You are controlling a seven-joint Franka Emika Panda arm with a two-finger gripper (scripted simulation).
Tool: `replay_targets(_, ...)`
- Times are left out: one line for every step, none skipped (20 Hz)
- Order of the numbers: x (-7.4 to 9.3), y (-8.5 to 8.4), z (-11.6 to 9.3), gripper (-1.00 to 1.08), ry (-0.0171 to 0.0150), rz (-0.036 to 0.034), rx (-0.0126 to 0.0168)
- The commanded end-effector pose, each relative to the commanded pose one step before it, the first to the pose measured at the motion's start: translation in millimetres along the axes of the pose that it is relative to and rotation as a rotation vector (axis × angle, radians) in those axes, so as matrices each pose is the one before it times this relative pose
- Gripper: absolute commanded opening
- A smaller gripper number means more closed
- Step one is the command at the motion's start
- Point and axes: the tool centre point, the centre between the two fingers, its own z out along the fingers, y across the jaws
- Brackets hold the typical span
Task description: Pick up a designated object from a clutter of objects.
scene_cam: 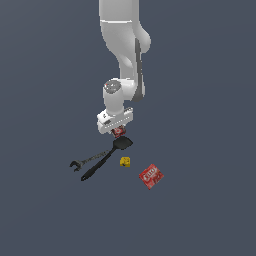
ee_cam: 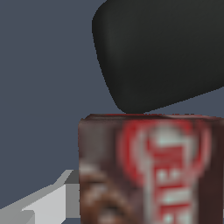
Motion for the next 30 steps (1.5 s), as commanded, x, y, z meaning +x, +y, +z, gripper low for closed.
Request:
replay_targets(0.13, -0.68, 0.57, -1.0, -0.0007, -0.00155, 0.00087)
replay_targets(0.0, 0.0, 0.0, -1.0, 0.0, 0.0, 0.0)
replay_targets(0.0, 0.0, 0.0, -1.0, 0.0, 0.0, 0.0)
replay_targets(0.0, 0.0, 0.0, -1.0, 0.0, 0.0, 0.0)
replay_targets(0.0, 0.0, 0.0, -1.0, 0.0, 0.0, 0.0)
replay_targets(-0.12, 0.82, -0.48, -1.0, 0.00072, 0.00169, -0.00118)
replay_targets(0.06, 0.05, -0.19, -1.0, 0.0, 0.0, 0.0)
replay_targets(0.18, 0.15, -0.57, -1.0, 0.0, 0.0, 0.0)
replay_targets(0.3, 0.25, -0.95, -1.0, 0.0, 0.0, 0.0)
replay_targets(0.42, 0.35, -1.33, -1.0, 0.0, 0.0, 0.0)
replay_targets(0.54, 0.45, -1.71, -1.0, 0.0, 0.0, 0.0)
replay_targets(0.65, 0.56, -2.09, -1.0, 0.0, 0.0, 0.0)
replay_targets(0.77, 0.66, -2.47, -1.0, 0.0, 0.0, 0.0)
replay_targets(0.88, 0.76, -2.84, -1.0, 0.0, 0.0, 0.0)
replay_targets(1.0, 0.87, -3.22, -1.0, 0.0, 0.0, 0.0)
replay_targets(1.07, 1.03, -3.54, -1.0, 0.00032, 0.00013, 0.0006)
replay_targets(1.23, 1.08, -3.97, -1.0, 0.0, 0.0, 0.0)
replay_targets(1.34, 1.19, -4.35, -1.0, 0.0, 0.0, 0.0)
replay_targets(1.45, 1.3, -4.73, -1.0, 0.0, 0.0, 0.0)
replay_targets(1.56, 1.41, -5.11, -1.0, 0.0, 0.0, 0.0)
replay_targets(1.68, 1.53, -5.5, -1.0, 0.0, 0.0, 0.0)
replay_targets(1.78, 1.65, -5.88, -1.0, 0.0, 0.0, 0.0)
replay_targets(1.89, 1.78, -6.28, -1.0, 0.0, 0.0, 0.0)
replay_targets(1.99, 1.95, -6.59, -1.0, -0.00056, 0.00021, -0.00034)
replay_targets(2.12, 2.03, -7.08, -1.0, 0.0, 0.0, 0.0)
replay_targets(2.24, 2.16, -7.43, -1.0, -0.00051, 0.00014, -0.00044)
replay_targets(2.28, 2.2, -7.61, -1.0, 0.0, 0.0, 0.0)
replay_targets(2.3, 2.22, -7.66, -1.0, 0.0, 0.0, 0.0)
replay_targets(2.34, 2.22, -7.67, -1.0, -0.00049, 0.00011, -0.00047)
replay_targets(2.35, 2.25, -7.76, -1.0, 0.0, 0.0, 0.0)
